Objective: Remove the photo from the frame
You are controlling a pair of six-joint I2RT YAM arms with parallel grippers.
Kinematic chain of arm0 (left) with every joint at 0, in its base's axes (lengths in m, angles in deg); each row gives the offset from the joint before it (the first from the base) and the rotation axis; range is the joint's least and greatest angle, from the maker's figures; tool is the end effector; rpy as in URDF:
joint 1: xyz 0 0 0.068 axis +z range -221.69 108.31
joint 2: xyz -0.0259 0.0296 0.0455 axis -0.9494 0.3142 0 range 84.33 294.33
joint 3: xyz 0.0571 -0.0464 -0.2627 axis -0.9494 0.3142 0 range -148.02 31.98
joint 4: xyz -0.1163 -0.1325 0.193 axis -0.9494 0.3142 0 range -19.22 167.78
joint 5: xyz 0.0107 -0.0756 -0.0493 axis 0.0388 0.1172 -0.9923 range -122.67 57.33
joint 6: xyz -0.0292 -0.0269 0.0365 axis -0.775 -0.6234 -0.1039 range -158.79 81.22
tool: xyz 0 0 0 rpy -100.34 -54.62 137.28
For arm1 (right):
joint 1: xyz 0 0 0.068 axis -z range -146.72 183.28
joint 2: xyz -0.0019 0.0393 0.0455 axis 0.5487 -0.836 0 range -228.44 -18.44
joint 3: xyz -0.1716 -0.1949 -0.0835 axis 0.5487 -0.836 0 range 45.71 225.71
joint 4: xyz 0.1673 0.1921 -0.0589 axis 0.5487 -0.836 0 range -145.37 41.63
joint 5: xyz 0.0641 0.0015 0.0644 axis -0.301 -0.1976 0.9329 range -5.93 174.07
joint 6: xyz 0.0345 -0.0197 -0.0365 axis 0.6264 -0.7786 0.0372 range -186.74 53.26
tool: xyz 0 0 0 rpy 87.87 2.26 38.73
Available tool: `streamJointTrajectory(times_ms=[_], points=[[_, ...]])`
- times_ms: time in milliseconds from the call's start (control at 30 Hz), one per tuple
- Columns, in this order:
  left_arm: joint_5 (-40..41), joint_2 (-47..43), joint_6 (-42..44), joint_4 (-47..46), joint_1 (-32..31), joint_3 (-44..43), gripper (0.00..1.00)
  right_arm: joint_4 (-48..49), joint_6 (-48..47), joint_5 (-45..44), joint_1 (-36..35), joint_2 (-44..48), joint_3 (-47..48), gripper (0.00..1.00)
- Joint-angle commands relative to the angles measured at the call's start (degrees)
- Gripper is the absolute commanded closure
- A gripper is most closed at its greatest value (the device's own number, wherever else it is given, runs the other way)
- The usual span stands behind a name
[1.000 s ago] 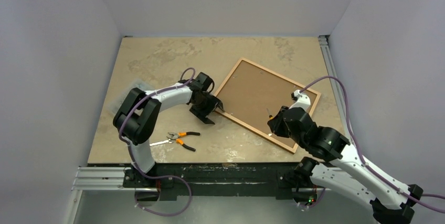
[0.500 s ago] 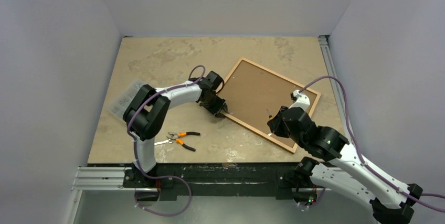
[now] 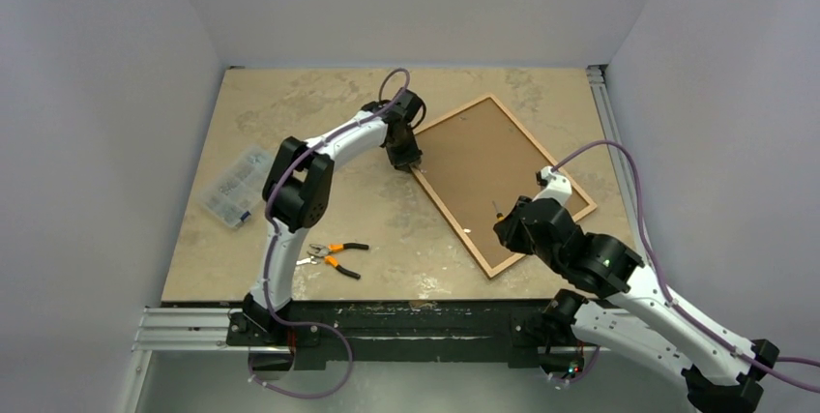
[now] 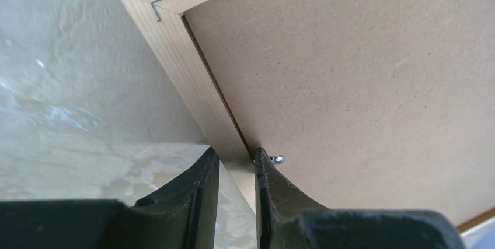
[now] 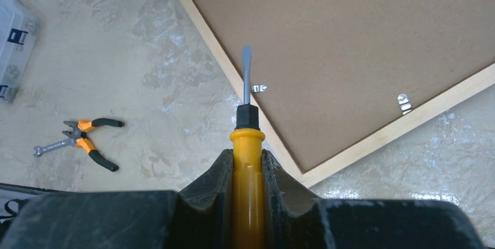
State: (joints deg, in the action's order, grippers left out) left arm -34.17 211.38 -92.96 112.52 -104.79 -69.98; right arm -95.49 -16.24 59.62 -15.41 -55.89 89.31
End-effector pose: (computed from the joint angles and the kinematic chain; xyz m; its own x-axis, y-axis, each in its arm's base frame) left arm 0.3927 -0.2571 0.1739 -0.9003 -0.3807 -0.2109 -0.2999 0.8939 -0.3331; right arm 0.0955 0.0863 0.2902 -0.6437 0.3316 -0.6897 0.0303 0.9116 0.4100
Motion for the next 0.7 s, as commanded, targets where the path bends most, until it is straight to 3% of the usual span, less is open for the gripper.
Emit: streamJointTrajectory(times_ms=[0,300,500,600,667], points=[[1.05,0.04,20.84,2.88,0.30,-6.23,1.00,2.81,-0.49,0.72,-0.03,-1.54,-0.70,1.00],[-9.82,2.34,30.07,-1.02,0.38,-8.07,1.00,9.34,-3.92,4.64,-0.01,-12.61,1.45,1.00],[-12.27,4.20,26.59,0.21,0.82,-10.09,1.00,13.48,-4.56,6.35,0.02,-14.61,-0.06,1.00],[-12.36,3.26,24.78,1.17,1.11,-10.62,0.69,12.95,-5.01,7.44,-0.01,-15.48,0.91,1.00],[-12.71,1.77,22.24,2.54,1.66,-10.59,0.53,13.25,-5.54,8.10,-0.01,-15.38,0.53,1.00]])
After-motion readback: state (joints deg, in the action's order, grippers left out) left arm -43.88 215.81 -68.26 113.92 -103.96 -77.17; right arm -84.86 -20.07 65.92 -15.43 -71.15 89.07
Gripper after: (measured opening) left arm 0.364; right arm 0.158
